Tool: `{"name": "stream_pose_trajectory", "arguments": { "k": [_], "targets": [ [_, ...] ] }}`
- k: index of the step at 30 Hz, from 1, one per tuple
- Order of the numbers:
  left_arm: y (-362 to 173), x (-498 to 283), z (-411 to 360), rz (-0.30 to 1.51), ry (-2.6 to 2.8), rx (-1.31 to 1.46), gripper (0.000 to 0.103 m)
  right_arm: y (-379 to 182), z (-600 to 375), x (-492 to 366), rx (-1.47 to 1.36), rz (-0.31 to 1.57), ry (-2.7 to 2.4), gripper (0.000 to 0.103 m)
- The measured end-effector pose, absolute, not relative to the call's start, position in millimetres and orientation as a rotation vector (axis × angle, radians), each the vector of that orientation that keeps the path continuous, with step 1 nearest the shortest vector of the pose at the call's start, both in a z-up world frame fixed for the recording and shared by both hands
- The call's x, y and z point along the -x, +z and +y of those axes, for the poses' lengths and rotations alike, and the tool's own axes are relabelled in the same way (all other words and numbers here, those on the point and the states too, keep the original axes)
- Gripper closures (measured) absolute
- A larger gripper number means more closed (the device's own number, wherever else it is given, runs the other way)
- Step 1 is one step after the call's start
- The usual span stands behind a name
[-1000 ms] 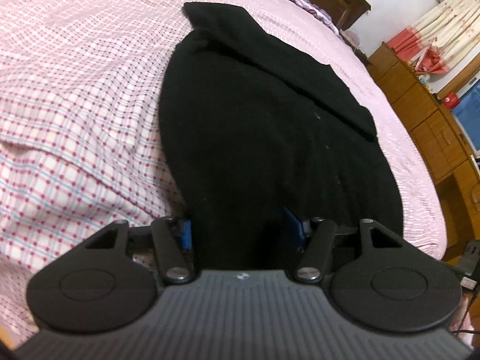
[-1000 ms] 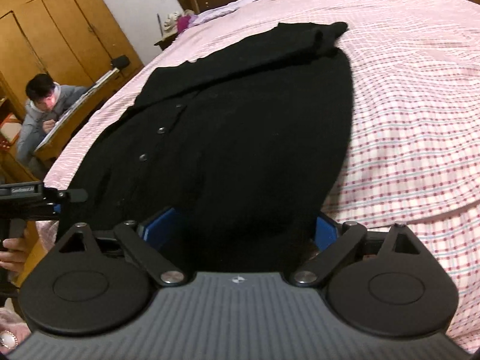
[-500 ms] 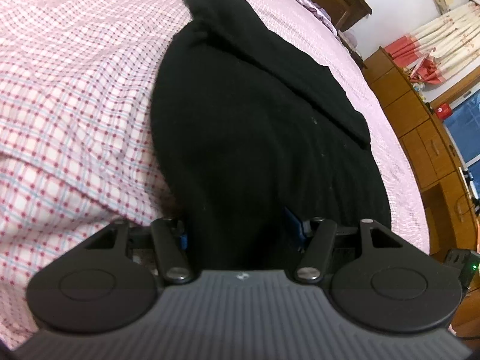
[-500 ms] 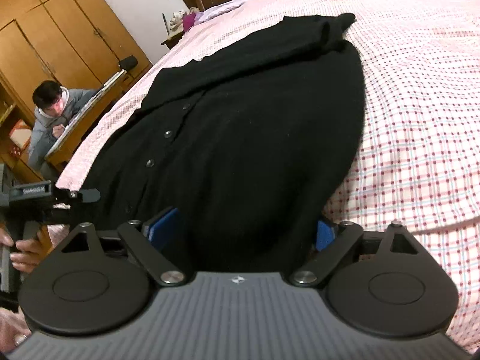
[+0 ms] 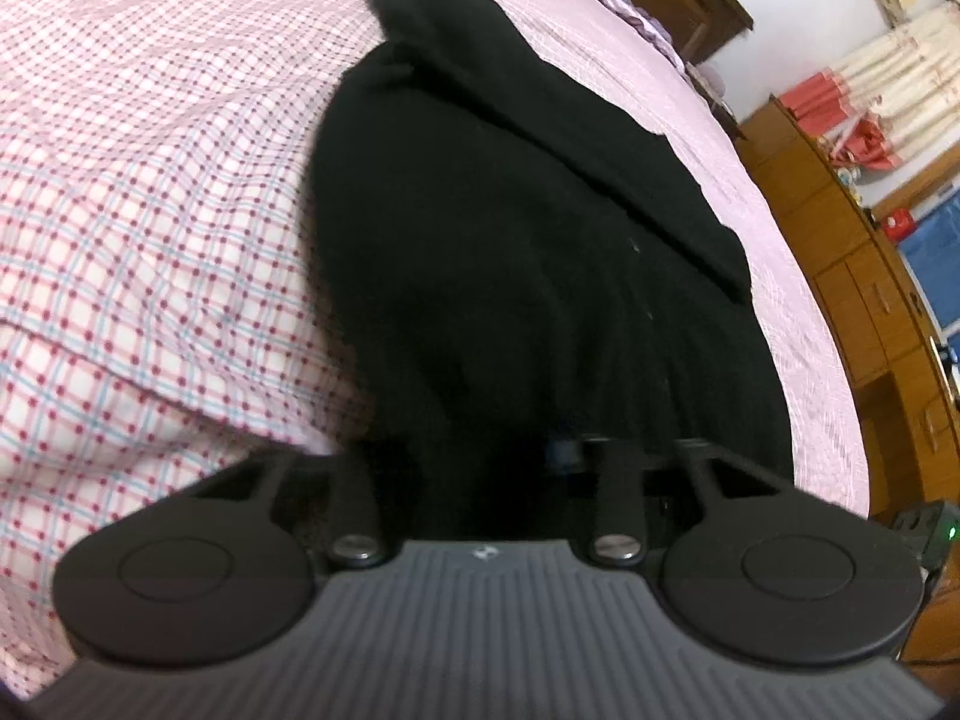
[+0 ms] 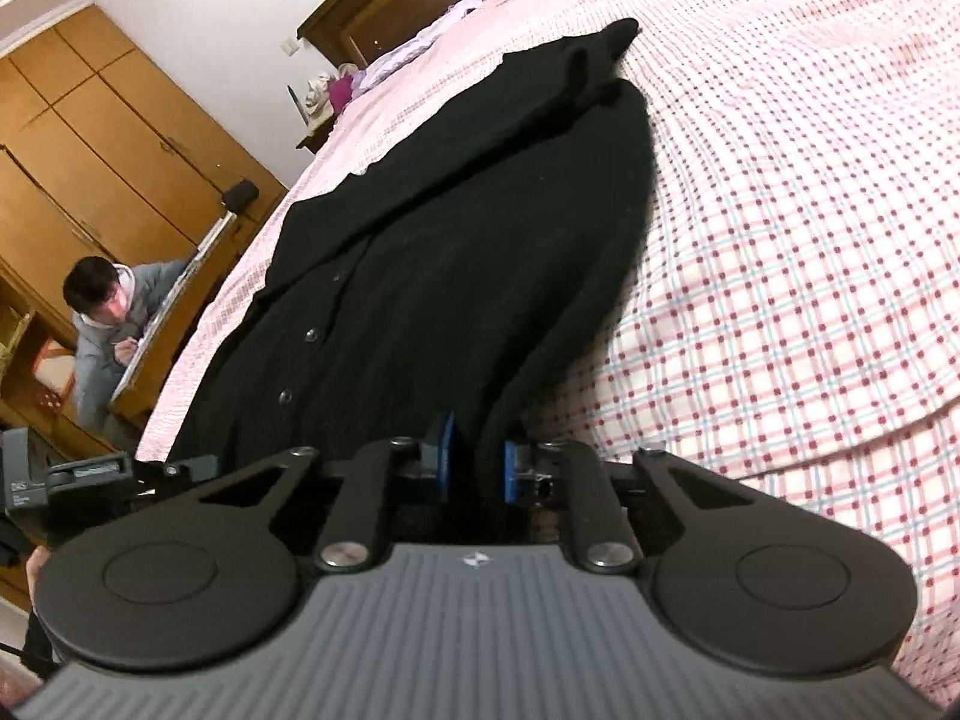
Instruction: Fold small clothes
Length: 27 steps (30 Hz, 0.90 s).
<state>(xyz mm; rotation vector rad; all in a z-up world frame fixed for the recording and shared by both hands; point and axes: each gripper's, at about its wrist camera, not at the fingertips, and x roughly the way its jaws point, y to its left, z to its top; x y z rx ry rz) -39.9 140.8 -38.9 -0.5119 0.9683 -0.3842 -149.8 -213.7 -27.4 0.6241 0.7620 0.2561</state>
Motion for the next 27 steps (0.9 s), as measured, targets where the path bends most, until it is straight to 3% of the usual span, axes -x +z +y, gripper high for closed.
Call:
{"name": "stream_pose_trajectory", "arguments": {
  "k": [9, 27],
  "targets": [
    [-9, 35, 140, 0.862, -0.442, 0.550, 0.095, 6, -210, 148, -0.587, 0.625, 0.301, 0.095],
    [29, -53, 135, 0.637, -0.415, 0.506, 0.095, 44, -224, 49, -0.565, 0.433, 0.163, 0.095]
  ]
}}
